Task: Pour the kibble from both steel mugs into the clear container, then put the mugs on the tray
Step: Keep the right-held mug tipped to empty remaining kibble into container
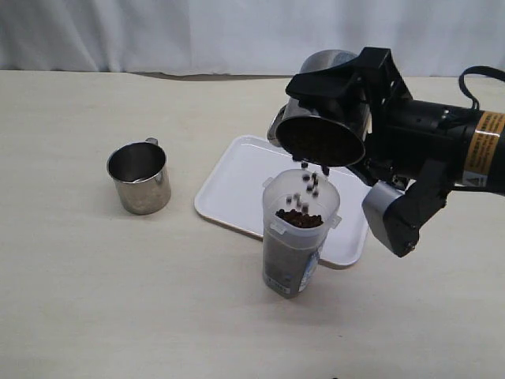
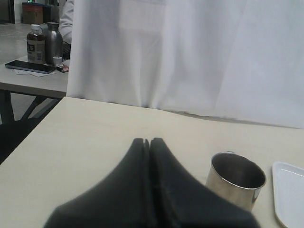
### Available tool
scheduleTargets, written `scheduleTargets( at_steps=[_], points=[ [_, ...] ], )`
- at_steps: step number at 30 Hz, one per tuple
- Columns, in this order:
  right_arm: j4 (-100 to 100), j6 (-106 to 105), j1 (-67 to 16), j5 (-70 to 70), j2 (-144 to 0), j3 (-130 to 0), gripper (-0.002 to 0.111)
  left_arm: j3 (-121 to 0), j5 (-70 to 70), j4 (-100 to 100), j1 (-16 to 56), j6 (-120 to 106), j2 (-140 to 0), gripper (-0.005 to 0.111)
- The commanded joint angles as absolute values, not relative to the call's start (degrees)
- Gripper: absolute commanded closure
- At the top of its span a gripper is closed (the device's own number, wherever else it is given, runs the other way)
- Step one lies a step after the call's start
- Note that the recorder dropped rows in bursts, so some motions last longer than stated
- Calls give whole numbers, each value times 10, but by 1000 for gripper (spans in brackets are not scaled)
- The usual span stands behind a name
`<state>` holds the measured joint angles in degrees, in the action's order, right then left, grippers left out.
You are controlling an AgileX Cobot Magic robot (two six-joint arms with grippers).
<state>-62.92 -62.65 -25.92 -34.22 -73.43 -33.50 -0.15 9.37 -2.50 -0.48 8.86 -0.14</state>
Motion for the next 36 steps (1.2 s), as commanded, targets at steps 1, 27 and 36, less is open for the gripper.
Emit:
scheduleTargets(
  at_steps=[1, 27, 36],
  points=[
    [-626, -639, -261, -357, -733, -340, 103, 0, 87, -23, 0, 90, 0, 107],
    [-626, -684, -261, -360, -733, -340, 103, 0, 87, -23, 0, 90, 0, 107],
    [-626, -703, -261, -360, -733, -340, 103, 0, 87, -23, 0, 90, 0, 107]
  ],
)
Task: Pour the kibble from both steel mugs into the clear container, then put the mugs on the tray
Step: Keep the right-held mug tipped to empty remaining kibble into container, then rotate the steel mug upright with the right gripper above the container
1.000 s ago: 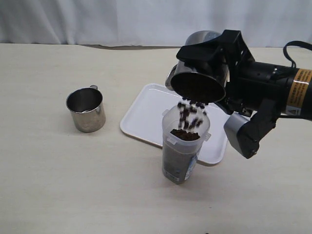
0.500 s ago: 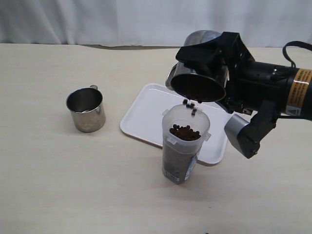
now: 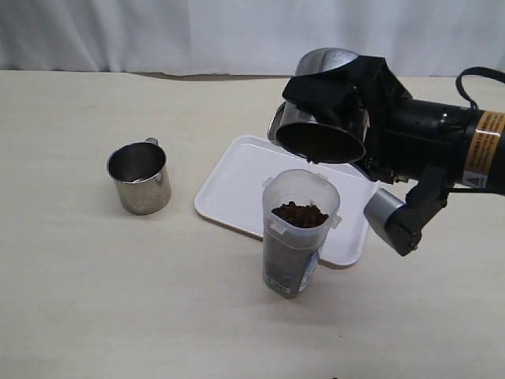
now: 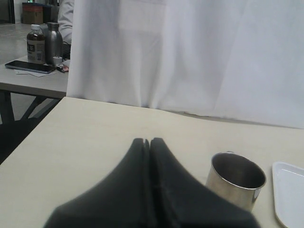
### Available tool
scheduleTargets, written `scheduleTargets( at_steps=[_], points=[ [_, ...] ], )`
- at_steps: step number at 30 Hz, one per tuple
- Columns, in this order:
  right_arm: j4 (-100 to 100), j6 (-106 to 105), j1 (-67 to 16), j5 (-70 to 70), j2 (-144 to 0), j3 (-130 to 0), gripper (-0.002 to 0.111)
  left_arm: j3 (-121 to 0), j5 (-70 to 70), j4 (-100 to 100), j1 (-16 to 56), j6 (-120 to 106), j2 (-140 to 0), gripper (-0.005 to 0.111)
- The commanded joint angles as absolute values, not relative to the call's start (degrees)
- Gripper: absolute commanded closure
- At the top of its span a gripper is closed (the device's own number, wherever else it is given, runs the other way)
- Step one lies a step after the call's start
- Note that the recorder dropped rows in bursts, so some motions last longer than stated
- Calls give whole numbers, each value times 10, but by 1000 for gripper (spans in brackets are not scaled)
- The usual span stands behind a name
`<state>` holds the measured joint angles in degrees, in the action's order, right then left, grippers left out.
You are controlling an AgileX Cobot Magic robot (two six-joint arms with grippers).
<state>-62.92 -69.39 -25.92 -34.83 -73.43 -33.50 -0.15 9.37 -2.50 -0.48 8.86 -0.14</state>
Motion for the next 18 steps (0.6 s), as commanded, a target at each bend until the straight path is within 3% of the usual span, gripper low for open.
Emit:
scheduleTargets(
  at_steps=[1, 18],
  points=[
    [-626, -706, -261, -360, -733, -340, 103, 0, 87, -23, 0, 90, 0, 107],
    [-626, -779, -261, -361, -733, -340, 103, 0, 87, -23, 0, 90, 0, 107]
  ],
)
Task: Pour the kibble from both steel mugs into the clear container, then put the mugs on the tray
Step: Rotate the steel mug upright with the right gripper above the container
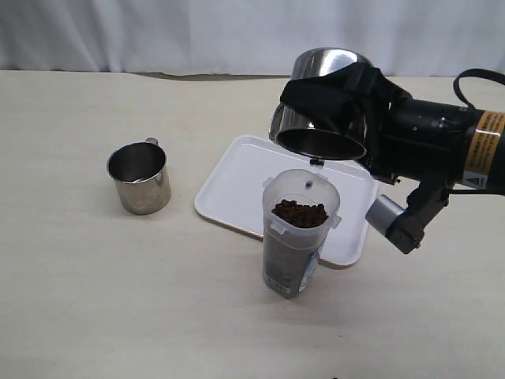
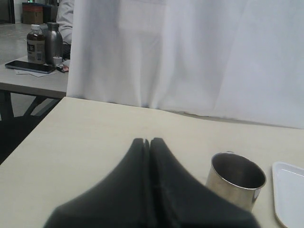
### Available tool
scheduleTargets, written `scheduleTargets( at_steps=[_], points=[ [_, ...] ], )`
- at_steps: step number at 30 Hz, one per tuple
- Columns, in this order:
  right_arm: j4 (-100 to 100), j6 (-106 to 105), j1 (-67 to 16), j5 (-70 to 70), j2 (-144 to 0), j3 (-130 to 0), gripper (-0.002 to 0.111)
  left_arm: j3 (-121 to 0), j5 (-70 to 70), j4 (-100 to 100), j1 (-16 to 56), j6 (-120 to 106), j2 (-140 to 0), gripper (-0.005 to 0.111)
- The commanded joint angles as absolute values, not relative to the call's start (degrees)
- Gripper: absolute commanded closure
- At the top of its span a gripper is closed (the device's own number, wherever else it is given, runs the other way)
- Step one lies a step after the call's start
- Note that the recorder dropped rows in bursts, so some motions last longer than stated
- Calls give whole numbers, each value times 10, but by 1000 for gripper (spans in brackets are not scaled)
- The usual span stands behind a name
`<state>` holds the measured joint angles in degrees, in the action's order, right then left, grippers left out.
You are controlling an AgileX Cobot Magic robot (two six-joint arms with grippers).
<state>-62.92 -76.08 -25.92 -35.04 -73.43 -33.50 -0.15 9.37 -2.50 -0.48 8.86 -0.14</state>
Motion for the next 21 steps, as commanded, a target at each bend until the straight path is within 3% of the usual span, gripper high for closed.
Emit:
scheduleTargets(
  at_steps=[1, 21],
  points=[
    [-626, -782, -261, -361, -733, -340, 103, 0, 87, -23, 0, 90, 0, 107],
    [-624, -830, -261, -400, -733, -340, 103, 0, 87, -23, 0, 90, 0, 107]
  ],
)
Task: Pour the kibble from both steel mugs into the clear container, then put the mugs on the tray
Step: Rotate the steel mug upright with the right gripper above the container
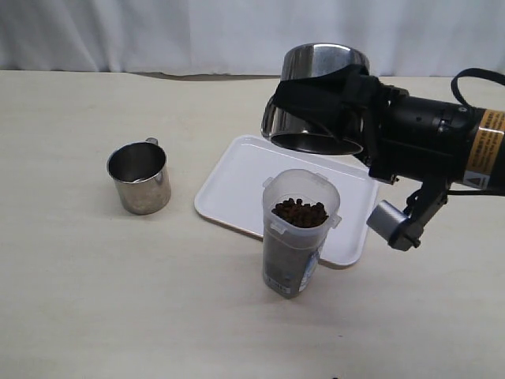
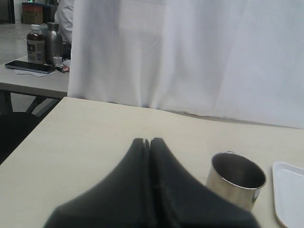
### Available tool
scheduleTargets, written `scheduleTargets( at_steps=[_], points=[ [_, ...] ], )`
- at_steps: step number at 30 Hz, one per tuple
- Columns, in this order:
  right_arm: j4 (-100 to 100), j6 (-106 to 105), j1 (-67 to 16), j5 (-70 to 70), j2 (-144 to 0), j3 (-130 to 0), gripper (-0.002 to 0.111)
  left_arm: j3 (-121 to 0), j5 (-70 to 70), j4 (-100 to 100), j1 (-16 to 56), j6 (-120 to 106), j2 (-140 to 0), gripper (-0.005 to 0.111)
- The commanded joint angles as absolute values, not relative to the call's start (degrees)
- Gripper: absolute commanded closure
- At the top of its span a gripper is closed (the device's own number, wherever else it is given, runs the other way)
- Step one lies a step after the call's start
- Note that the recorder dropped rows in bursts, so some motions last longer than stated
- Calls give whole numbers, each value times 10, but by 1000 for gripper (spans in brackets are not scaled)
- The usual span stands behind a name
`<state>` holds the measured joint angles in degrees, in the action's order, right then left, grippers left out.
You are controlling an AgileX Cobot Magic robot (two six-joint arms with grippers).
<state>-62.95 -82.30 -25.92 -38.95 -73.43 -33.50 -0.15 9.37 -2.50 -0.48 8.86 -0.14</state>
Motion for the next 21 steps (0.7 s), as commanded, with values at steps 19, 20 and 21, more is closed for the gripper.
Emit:
scheduleTargets(
  at_steps=[19, 20, 21],
  points=[
    [-624, -847, -261, -400, -733, -340, 103, 0, 87, -23, 0, 90, 0, 107],
    [-624, -856, -261, -400, -733, -340, 103, 0, 87, -23, 0, 90, 0, 107],
    [-624, -863, -261, -395, -733, -340, 103, 0, 87, -23, 0, 90, 0, 107]
  ],
)
